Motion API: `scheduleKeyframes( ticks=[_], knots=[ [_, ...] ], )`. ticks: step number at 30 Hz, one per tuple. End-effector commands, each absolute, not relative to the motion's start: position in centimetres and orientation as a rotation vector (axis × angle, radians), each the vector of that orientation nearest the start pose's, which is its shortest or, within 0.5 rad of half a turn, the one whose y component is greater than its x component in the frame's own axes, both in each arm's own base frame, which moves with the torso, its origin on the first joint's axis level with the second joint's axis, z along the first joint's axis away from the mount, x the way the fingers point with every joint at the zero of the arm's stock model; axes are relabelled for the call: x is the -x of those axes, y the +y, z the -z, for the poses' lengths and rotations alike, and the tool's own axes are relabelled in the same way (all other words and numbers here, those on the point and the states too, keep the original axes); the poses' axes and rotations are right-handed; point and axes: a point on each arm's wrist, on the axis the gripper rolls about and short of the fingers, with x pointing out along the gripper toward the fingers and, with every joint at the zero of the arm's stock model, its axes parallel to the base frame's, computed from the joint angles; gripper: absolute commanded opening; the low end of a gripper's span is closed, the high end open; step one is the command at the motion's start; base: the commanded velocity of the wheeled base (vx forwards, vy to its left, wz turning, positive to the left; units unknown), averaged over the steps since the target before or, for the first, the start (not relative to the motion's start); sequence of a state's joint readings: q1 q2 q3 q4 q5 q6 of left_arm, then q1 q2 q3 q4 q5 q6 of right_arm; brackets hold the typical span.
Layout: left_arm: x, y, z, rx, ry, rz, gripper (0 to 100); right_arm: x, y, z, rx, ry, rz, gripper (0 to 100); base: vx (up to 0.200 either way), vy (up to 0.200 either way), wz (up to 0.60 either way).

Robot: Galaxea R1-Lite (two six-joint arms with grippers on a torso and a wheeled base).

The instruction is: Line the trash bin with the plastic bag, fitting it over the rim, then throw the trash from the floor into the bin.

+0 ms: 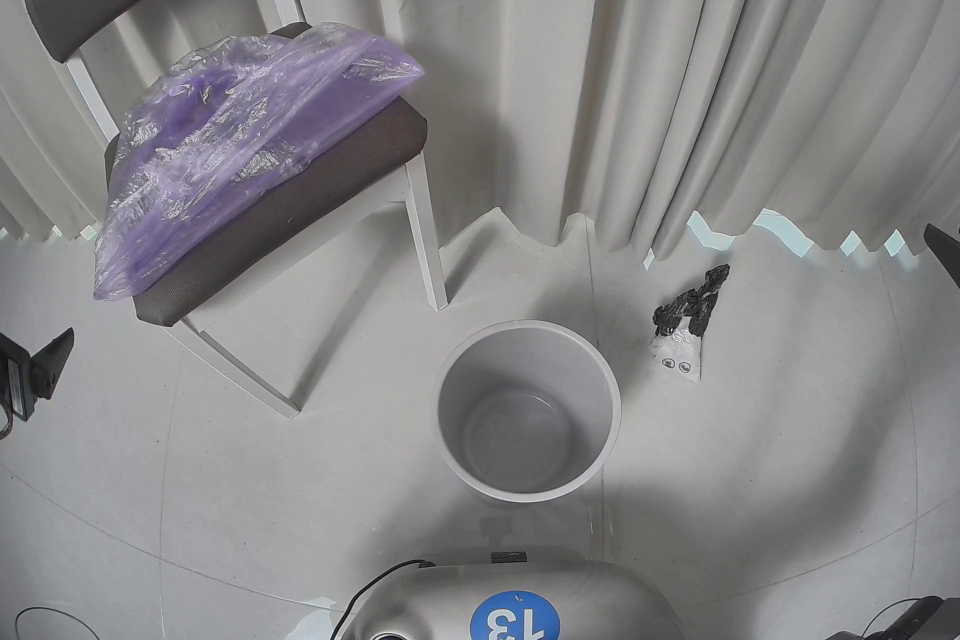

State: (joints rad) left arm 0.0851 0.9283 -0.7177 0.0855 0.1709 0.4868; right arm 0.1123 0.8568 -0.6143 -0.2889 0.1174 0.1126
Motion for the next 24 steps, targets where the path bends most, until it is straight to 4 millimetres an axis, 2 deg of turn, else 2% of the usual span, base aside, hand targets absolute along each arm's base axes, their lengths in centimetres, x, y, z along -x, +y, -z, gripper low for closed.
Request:
scheduleKeyframes(
  ticks=[1,5,12,24],
  knots=[
    [-13.8,2.1,-24.3,-0.518,0.44,-0.194,100,-10.4,1.5,-25.8,-0.137,0.006,-0.244,100,0.0,0.0,0.0],
    [-14.3,2.1,-24.2,-0.534,0.414,-0.193,100,-11.1,1.6,-25.5,-0.142,0.033,-0.244,100,0.0,0.0,0.0],
    [-14.6,2.1,-23.9,-0.627,0.433,-0.168,100,-11.2,1.6,-25.3,-0.145,0.042,-0.239,100,0.0,0.0,0.0],
    [-17.3,3.0,-22.9,-0.659,0.521,-0.169,100,-11.2,1.7,-24.3,-0.169,0.079,-0.237,100,0.0,0.0,0.0]
  ],
)
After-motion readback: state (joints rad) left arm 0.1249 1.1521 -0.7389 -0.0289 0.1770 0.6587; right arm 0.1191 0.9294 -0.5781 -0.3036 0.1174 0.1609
